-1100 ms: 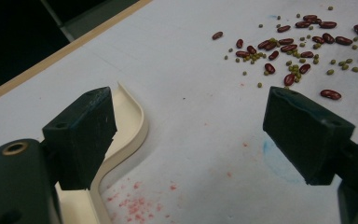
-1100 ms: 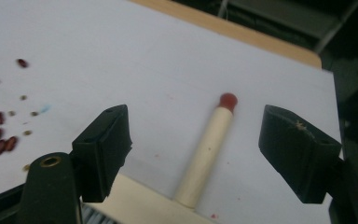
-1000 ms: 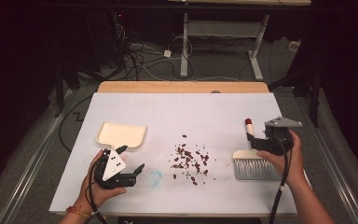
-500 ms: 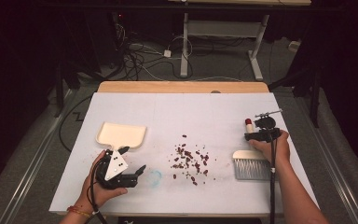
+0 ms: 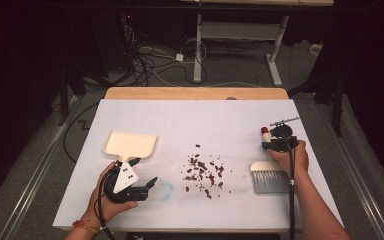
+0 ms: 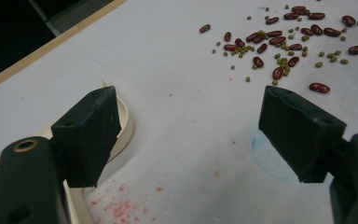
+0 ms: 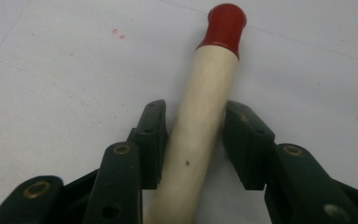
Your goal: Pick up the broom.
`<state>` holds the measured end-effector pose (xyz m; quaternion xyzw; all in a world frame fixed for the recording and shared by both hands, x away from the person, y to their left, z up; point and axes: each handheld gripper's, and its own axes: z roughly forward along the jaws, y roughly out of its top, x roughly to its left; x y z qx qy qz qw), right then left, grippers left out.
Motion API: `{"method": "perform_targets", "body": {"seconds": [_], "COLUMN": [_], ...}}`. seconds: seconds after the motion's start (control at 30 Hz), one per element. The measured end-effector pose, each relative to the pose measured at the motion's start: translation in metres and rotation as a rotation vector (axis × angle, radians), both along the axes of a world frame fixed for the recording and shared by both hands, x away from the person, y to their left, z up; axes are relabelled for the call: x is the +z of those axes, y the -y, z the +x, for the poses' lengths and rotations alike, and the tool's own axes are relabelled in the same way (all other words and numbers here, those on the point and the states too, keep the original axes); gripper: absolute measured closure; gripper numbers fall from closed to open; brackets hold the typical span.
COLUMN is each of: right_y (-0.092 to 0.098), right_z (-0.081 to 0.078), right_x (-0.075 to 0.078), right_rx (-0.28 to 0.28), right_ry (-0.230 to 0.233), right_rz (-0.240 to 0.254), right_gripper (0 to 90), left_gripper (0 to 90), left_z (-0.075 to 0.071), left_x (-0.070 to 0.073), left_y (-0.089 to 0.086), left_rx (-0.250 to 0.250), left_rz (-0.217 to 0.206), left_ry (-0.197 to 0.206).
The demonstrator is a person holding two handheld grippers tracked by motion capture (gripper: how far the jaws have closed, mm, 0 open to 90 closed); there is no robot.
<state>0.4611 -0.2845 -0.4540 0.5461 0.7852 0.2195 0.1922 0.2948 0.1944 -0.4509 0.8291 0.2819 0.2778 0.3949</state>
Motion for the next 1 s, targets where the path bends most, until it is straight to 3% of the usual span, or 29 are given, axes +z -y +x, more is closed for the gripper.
{"method": "perform_targets", "body": {"seconds": [0.43,0.6,0.77,0.87,1.0], "right_y": [0.001,0.005,0.013,0.015,0.018], "right_z": [-0.001,-0.003,-0.017,-0.029,-0.044], "right_x": [-0.001,0.001,0.019,0.031,0.046], "right_rx": [0.049,0.052,0.089,0.105,0.124], "right_ry": [0.023,0.033,0.158,0.233,0.335], "right_rz": [0.015,0.052,0.147,0.179,0.234], "right_gripper": [69.6,69.6,69.7,69.8,69.8], "left_gripper": [20.1,20.1,20.1,20.1,19.7], "left_z": [-0.001,-0.002,-0.004,-0.006,-0.005], "left_x": [-0.001,-0.001,0.001,0.002,0.011], "left_y": [0.004,0.003,-0.002,-0.002,-0.002], "left_rx": [-0.014,-0.018,-0.002,0.001,0.017], "left_rz": [0.001,0.000,-0.015,-0.027,-0.070], "left_ry": [-0.012,-0.014,-0.012,-0.003,0.025]}}
